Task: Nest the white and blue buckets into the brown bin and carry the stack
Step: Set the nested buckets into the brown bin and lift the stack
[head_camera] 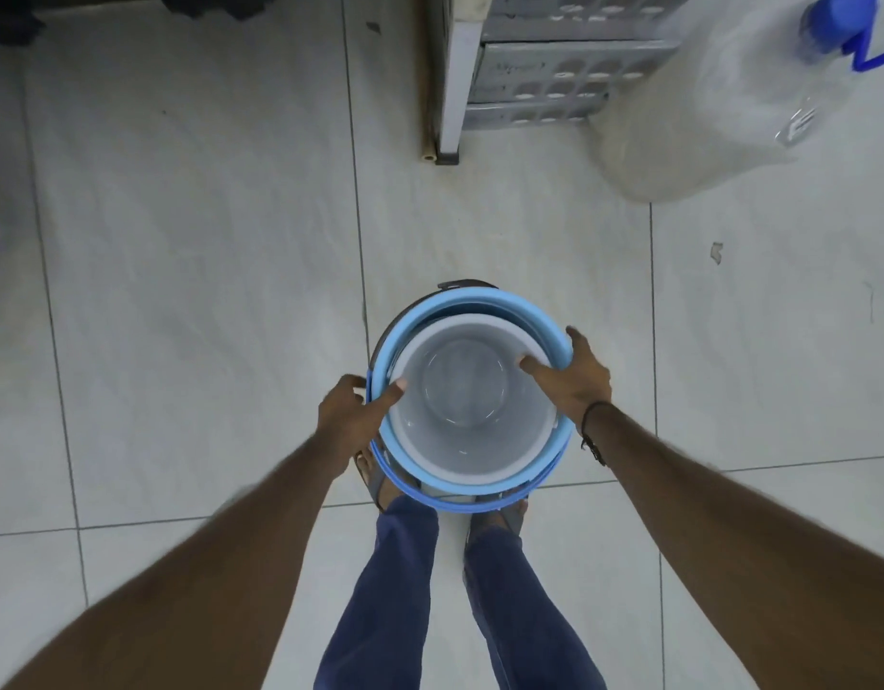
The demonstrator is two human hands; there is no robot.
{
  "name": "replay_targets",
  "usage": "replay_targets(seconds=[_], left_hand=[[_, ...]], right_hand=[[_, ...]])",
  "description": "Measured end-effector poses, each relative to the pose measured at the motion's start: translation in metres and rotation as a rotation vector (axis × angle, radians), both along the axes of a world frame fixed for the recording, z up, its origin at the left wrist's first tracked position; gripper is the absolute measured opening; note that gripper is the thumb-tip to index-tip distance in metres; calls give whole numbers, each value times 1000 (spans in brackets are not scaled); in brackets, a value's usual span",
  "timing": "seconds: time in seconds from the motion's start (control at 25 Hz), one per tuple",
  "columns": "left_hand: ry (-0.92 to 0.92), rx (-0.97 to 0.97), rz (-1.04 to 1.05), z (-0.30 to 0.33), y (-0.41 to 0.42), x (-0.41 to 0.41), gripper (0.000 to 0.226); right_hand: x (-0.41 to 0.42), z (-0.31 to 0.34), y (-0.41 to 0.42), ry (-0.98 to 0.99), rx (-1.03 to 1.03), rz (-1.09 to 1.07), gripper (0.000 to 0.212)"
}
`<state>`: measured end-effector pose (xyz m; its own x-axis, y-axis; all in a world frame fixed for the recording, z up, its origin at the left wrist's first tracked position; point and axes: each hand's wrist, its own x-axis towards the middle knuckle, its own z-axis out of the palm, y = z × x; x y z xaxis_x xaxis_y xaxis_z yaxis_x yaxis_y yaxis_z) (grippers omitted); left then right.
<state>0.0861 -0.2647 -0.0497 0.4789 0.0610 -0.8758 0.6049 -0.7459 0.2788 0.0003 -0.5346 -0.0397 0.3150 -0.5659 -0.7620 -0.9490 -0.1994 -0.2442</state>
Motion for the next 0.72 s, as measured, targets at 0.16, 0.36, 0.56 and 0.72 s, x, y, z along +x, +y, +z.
replay_targets(seconds=[0.16, 0.36, 0.56, 0.72], left_hand=[[26, -20, 99, 21, -3, 1, 60], [-46, 18, 112, 151, 10, 19, 55], [-131, -41, 240, 388, 59, 54, 45], [-200, -153, 268, 542, 126, 94, 41]], right_hand=[[-3, 12, -10, 75, 129, -57, 42], [13, 134, 6, -45, 127, -52, 28], [73, 359, 44, -207, 113, 99, 37], [129, 507, 87, -317, 121, 229, 51]])
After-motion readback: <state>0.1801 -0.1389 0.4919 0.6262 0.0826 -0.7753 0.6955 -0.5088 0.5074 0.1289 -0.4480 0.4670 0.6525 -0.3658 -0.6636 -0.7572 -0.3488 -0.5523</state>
